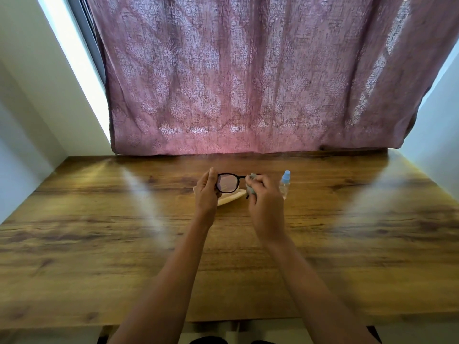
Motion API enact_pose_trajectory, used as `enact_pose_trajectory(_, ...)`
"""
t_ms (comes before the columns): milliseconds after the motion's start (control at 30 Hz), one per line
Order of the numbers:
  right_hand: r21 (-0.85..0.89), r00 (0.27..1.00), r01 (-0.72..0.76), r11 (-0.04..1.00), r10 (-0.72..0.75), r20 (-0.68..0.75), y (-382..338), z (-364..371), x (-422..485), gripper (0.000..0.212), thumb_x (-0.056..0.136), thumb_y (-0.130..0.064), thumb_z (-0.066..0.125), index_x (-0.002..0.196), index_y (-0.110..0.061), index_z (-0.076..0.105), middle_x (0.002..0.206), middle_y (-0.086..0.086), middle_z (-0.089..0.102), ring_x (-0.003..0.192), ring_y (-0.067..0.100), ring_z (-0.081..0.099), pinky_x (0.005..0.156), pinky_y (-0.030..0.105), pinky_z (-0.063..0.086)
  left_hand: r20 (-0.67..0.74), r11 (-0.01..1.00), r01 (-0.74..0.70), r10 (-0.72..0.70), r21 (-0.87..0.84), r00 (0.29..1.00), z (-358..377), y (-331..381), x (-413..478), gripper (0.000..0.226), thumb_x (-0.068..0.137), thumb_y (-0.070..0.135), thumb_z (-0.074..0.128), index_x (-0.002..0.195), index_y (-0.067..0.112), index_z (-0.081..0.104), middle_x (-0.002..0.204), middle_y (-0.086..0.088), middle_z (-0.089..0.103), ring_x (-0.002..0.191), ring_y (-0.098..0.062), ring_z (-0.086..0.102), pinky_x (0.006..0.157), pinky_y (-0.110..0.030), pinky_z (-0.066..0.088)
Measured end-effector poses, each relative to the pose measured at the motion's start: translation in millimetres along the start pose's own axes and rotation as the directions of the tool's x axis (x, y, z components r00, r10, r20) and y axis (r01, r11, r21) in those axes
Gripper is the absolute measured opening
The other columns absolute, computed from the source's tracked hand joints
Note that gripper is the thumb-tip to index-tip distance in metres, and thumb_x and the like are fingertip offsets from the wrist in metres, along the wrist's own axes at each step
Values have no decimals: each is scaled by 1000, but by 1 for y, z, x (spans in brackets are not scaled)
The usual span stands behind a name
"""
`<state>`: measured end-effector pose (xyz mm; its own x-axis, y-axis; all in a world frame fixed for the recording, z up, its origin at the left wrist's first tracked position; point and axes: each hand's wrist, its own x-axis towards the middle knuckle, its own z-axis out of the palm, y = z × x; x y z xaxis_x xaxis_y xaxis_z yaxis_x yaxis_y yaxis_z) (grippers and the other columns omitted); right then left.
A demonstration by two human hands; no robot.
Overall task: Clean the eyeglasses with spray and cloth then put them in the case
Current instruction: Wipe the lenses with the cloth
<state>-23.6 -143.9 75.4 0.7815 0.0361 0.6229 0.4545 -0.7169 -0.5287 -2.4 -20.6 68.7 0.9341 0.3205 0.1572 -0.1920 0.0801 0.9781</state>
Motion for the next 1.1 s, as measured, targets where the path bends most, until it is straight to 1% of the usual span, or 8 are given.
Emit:
enact_pose_trajectory(100, -25, 1000, -7, 1000, 6, -25, 10, -4, -3, 33, 77, 8, 62, 109, 1, 64, 100, 12, 63, 93, 20, 59, 84, 16, 44, 11, 1000, -9, 9, 11, 1000, 0, 0, 1, 39, 100, 24, 33, 62, 14, 39, 58, 0, 30, 44, -1, 28, 43, -12, 26)
enact_pose_trajectory(267, 20, 988, -102, 995, 104, -111, 25, -11, 12, 29, 77, 9, 63, 104, 2, 67, 96, 14, 65, 91, 23, 63, 81, 22, 48, 28, 1000, -4, 5, -28, 1000, 0, 1, 0, 39, 100, 22, 32, 62, 13, 40, 58, 0, 32, 41, -1, 29, 42, -10, 26)
enact_pose_trajectory(333, 27, 990, -88, 996, 90, -108, 18, -8, 12, 29, 77, 7, 64, 105, 2, 66, 98, 13, 65, 92, 22, 62, 83, 23, 50, 23, 999, -8, 9, -37, 1000, 3, 1, 0, 40, 100, 22, 33, 62, 12, 40, 57, 0, 32, 41, -1, 29, 41, -10, 26)
enact_pose_trajectory(500, -11, 999, 10, 1000, -10, -48, 4, -4, -10, 31, 76, 4, 65, 107, -1, 65, 100, 8, 63, 94, 15, 59, 89, 10, 38, 1, 999, -5, 5, -51, 1000, 4, -2, -2, 41, 100, 22, 34, 60, 13, 40, 51, 5, 35, 40, 0, 29, 40, -11, 26)
enact_pose_trajectory(600, 18, 996, -40, 999, 41, -76, 17, -8, -7, 29, 76, 5, 66, 104, 0, 66, 97, 11, 64, 90, 18, 61, 82, 20, 51, -7, 998, -4, 4, -56, 1000, -1, -3, -1, 41, 99, 22, 35, 60, 13, 40, 52, 6, 35, 41, 0, 29, 41, -11, 26)
enact_pose_trajectory(700, 39, 990, -77, 996, 81, -118, 23, -11, 4, 25, 77, 7, 64, 102, 2, 67, 95, 13, 64, 90, 23, 62, 78, 28, 53, 1, 999, -4, 4, -46, 1000, -1, -2, -1, 39, 99, 21, 35, 61, 14, 41, 57, 0, 34, 42, 0, 31, 42, -11, 26)
enact_pose_trajectory(967, 0, 998, 21, 1000, -21, -62, 6, -4, -12, 30, 77, 5, 62, 107, 1, 64, 98, 11, 62, 93, 16, 57, 88, 11, 40, 5, 999, -15, 15, -31, 1000, 1, 0, -1, 40, 100, 24, 34, 61, 13, 39, 57, -2, 34, 42, -1, 32, 42, -12, 26)
enact_pose_trajectory(1100, 21, 990, -67, 998, 69, -121, 25, -9, -4, 29, 77, 9, 61, 105, 2, 66, 94, 13, 63, 89, 21, 60, 79, 23, 49, 8, 1000, 0, 0, -31, 1000, -5, -3, 2, 41, 100, 25, 34, 60, 14, 41, 58, -3, 34, 46, -4, 29, 43, -13, 25)
